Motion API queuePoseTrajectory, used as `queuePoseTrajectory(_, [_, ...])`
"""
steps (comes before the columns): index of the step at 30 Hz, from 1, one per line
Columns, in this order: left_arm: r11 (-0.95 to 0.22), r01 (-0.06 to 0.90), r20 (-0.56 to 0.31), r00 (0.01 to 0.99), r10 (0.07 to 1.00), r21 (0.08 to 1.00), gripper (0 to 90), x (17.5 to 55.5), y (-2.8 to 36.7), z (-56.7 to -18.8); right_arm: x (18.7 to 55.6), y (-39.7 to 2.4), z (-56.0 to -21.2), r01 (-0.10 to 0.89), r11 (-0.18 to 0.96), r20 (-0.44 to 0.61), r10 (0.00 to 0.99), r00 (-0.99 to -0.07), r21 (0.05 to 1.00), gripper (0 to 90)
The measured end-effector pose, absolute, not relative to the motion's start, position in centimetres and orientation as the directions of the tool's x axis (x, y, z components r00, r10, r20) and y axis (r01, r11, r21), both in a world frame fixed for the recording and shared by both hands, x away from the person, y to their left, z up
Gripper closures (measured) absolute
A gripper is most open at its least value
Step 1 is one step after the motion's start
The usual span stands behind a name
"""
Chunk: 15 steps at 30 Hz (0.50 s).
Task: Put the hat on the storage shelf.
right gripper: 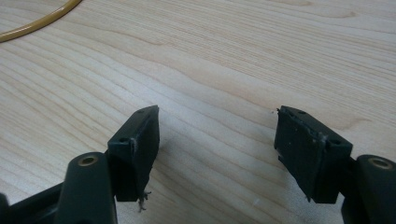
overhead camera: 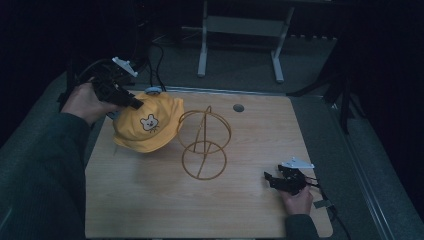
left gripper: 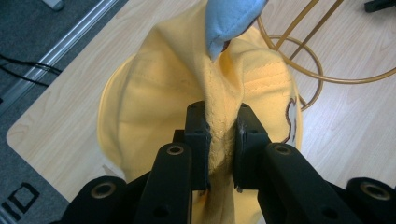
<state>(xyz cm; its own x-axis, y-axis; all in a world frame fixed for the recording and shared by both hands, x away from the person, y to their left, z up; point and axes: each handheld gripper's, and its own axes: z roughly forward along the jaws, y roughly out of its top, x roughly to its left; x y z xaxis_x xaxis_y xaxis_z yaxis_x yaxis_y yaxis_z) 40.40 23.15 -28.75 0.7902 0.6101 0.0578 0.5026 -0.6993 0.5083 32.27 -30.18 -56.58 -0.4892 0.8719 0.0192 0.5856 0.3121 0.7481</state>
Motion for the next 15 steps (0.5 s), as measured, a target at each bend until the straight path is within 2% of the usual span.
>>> queuePoseTrajectory(15, [-0.711, 0.478, 0.081, 0.799, 0.596, 0.516, 79.2, 40.1, 23.1, -26.0, 32.3, -30.2, -56.6, 0.585, 0.312, 0.020, 0.871, -0.490, 0.748, 30.7])
